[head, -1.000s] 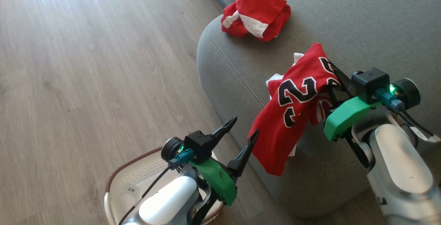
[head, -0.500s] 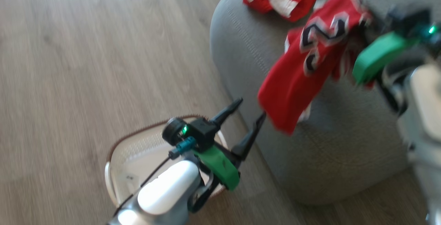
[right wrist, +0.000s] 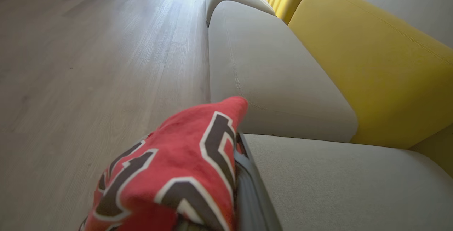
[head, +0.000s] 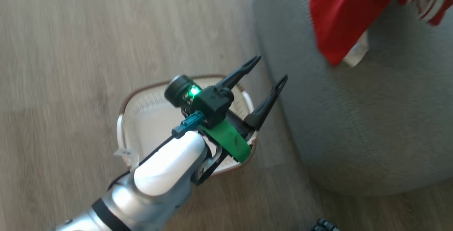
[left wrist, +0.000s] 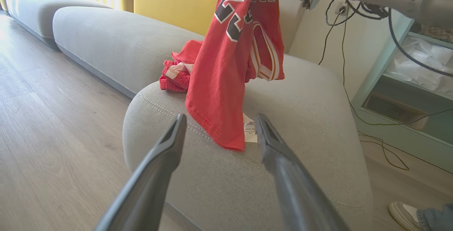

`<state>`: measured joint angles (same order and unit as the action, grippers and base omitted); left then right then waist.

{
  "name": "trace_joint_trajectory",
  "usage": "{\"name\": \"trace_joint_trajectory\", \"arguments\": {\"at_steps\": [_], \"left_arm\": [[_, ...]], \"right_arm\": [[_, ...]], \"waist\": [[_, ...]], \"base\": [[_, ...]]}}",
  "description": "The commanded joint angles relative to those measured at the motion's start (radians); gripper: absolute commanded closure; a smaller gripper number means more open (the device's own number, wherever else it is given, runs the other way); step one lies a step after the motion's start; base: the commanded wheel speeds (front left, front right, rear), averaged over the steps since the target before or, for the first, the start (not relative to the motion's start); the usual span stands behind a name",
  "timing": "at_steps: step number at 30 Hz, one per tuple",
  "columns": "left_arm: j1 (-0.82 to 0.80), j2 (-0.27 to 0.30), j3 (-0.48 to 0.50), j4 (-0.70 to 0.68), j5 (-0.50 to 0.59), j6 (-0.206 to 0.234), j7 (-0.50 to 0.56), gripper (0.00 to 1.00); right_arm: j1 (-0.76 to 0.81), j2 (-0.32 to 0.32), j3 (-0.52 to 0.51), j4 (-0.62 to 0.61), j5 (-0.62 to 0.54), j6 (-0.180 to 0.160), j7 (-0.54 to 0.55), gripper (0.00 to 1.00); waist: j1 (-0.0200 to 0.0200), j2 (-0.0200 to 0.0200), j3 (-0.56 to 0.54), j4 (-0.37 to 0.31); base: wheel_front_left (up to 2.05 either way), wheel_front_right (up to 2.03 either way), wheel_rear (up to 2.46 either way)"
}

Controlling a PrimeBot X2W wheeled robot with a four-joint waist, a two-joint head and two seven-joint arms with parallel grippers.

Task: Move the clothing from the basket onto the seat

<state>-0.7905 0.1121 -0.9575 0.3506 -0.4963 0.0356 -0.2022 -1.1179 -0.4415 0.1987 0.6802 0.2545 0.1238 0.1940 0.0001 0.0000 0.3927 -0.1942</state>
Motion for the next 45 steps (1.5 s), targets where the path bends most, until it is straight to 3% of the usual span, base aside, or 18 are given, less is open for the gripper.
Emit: {"name": "trace_joint_trajectory", "arguments": {"at_steps": [1, 12, 22, 23, 24, 25, 26, 35, 45], "left_arm": [[-0.04, 0.016, 0.025, -0.045, 0.01, 0.006, 0.007, 0.0], [-0.08, 0.034, 0.022, -0.1, 0.033, 0.019, 0.019, 0.0], [-0.082, 0.048, 0.019, -0.108, 0.034, 0.03, 0.02, 0.0], [-0.082, 0.049, 0.02, -0.107, 0.033, 0.032, 0.02, 0.0], [-0.083, 0.051, 0.021, -0.106, 0.033, 0.033, 0.02, 0.0], [-0.083, 0.052, 0.021, -0.105, 0.032, 0.034, 0.02, 0.0], [-0.082, 0.053, 0.021, -0.104, 0.031, 0.035, 0.02, 0.0], [-0.06, 0.069, 0.027, -0.083, 0.012, 0.045, 0.018, 0.0], [0.007, 0.09, 0.053, -0.05, -0.039, 0.061, -0.003, 0.0]], "right_arm": [[-0.046, -0.035, -0.018, -0.003, -0.007, 0.007, 0.004, 1.0], [-0.171, -0.104, -0.103, 0.186, -0.108, 0.007, -0.016, 1.0], [-0.19, -0.075, -0.122, 0.311, -0.161, 0.007, 0.005, 1.0], [-0.191, -0.076, -0.121, 0.319, -0.161, 0.007, 0.009, 0.81], [-0.192, -0.077, -0.118, 0.325, -0.163, 0.007, 0.011, 0.54], [-0.192, -0.078, -0.115, 0.329, -0.164, 0.007, 0.01, 0.15], [-0.193, -0.079, -0.115, 0.333, -0.162, 0.007, 0.008, 0.0], [-0.168, -0.062, -0.085, 0.349, -0.112, 0.007, -0.018, 0.0], [-0.022, -0.045, 0.06, 0.228, 0.095, 0.007, -0.058, 0.0]], "waist": [[-0.0001, 0.0, 0.081, 0.066], [-0.0001, 0.0, 0.192, 0.138], [-0.0001, 0.0, 0.218, 0.137], [-0.0001, 0.0, 0.217, 0.133], [-0.0001, 0.0, 0.216, 0.129], [-0.0001, 0.0, 0.215, 0.125], [-0.0001, 0.0, 0.214, 0.121], [-0.0001, 0.0, 0.176, 0.067], [-0.0001, 0.0, 0.065, 0.02]], "base": [[0.0, 0.0, 0.0], [0.0, 0.0, 0.0], [0.0, 0.0, 0.0], [0.0, 0.0, 0.0], [0.0, 0.0, 0.0], [0.0, 0.0, 0.0], [0.0, 0.0, 0.0], [0.0, 0.0, 0.0], [0.0, 0.0, 0.0]]}}
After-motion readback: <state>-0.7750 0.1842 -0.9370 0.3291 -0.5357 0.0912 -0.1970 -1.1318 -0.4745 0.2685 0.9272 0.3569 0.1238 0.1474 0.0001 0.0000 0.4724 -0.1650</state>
